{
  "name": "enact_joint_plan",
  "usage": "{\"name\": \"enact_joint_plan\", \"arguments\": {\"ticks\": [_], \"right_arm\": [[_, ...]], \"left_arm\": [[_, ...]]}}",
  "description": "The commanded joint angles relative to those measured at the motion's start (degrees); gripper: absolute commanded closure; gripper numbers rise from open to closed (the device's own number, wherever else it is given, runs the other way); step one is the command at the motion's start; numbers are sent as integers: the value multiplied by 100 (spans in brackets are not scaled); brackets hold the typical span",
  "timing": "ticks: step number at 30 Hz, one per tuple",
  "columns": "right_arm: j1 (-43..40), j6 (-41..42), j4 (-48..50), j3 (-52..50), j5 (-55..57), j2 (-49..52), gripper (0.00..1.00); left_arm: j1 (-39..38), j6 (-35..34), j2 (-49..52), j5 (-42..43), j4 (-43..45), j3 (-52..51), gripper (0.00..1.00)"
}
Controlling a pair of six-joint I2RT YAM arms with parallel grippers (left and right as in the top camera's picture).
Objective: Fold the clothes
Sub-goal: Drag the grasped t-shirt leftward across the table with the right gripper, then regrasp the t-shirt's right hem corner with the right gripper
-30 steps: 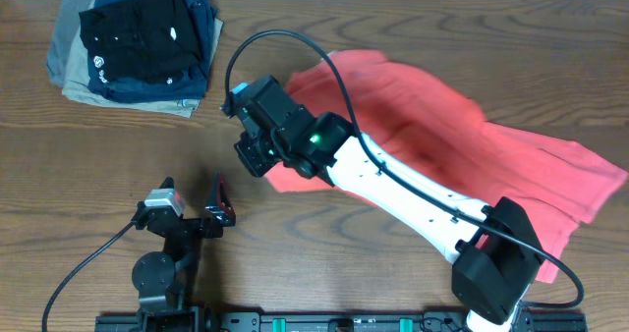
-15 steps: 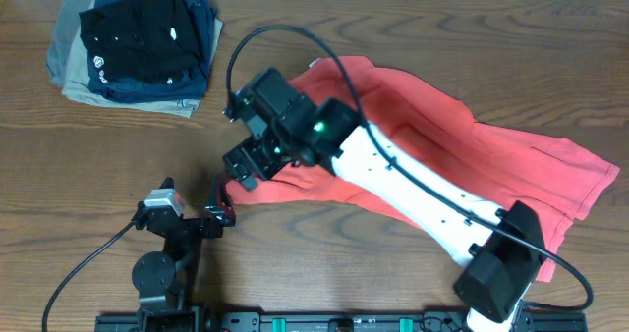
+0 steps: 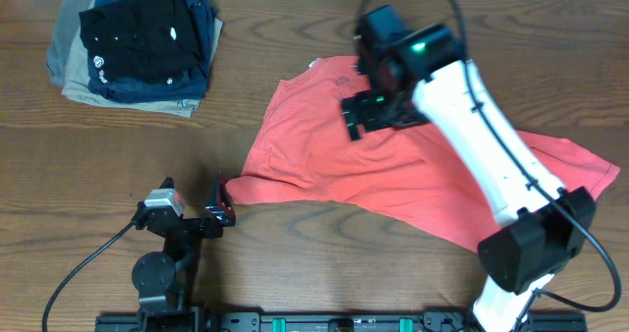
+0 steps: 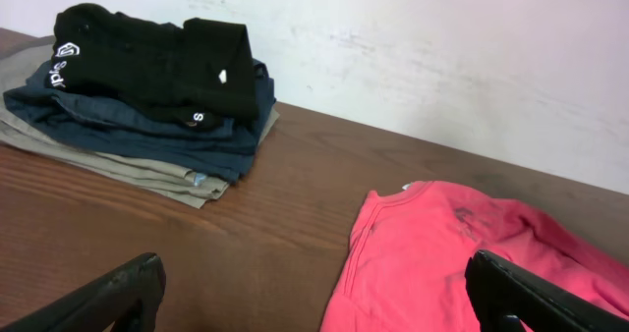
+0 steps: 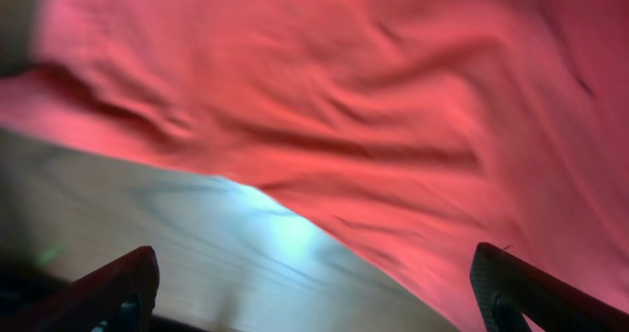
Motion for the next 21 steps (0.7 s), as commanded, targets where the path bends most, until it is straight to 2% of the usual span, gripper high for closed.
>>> {"name": "enact_joint_plan", "arguments": {"ticks": [1, 6, 9, 15, 21], "right_arm": [[-402, 332, -170, -282, 376, -151, 1], [-1056, 1814, -492, -682, 1029, -199, 1], [-1362, 2315, -638, -852, 1296, -444, 1], [-1849, 2387, -608, -1554, 1799, -1661, 1], [-2962, 2378, -151, -2975, 1628, -2756, 1]], "left_arm": [[20, 13, -31, 74, -186, -105, 2], [20, 11, -31, 74, -186, -105, 2], [20, 13, -31, 74, -186, -105, 2], [20, 11, -31, 74, -186, -105, 2], [20, 13, -31, 74, -184, -105, 2]]}}
